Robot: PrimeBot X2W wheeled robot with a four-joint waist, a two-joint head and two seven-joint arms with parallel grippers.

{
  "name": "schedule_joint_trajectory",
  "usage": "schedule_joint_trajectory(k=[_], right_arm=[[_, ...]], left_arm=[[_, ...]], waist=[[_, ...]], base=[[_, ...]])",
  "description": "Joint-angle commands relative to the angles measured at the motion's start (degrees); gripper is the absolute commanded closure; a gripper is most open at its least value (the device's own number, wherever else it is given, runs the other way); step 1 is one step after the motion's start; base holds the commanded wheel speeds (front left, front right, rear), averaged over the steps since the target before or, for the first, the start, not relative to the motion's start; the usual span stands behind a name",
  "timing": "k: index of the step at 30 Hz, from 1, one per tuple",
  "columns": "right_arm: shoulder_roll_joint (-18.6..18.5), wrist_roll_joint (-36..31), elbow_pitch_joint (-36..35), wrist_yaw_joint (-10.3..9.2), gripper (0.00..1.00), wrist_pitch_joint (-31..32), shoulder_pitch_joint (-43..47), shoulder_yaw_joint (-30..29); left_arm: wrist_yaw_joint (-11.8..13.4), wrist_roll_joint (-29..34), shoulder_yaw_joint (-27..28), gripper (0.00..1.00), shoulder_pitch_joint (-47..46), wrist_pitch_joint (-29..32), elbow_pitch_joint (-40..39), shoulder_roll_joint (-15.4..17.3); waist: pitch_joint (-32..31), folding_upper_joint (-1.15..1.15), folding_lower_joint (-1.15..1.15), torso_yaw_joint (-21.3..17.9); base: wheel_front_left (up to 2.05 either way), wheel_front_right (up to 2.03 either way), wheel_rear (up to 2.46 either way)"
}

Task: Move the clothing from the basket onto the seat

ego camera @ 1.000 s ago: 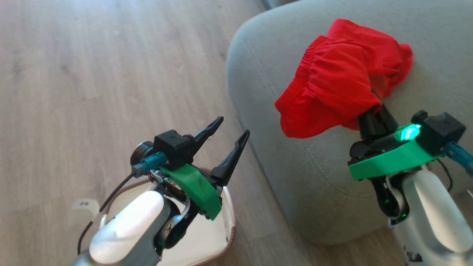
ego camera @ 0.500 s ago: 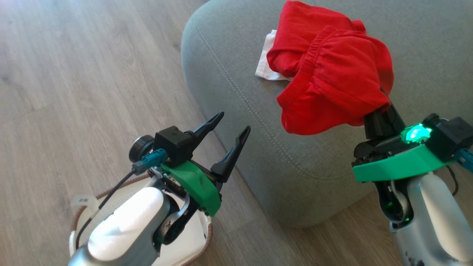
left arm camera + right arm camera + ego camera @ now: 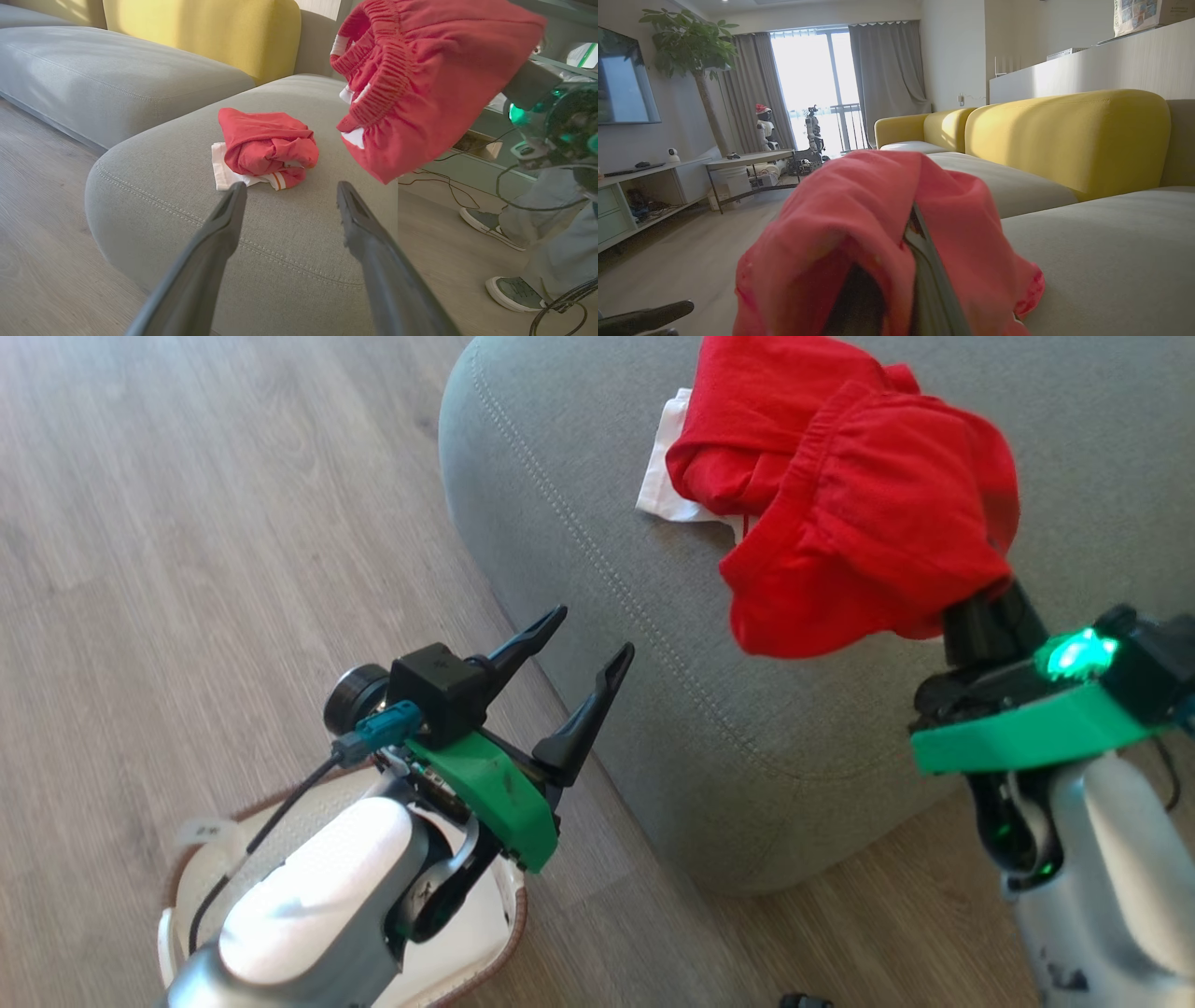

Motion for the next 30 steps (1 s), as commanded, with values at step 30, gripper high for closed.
schedule_joint_trajectory(k=[30], right_arm=[[-18.2, 9.2, 31.7, -0.01, 1.0, 0.1, -40.0, -7.4]], left_arm=[[-2.8, 4.7, 0.0, 0.0, -15.8, 4.1, -7.8, 1.9]], waist=[[22.0, 0.0, 0.0, 12.3]], base=[[0.0, 0.0, 0.0]])
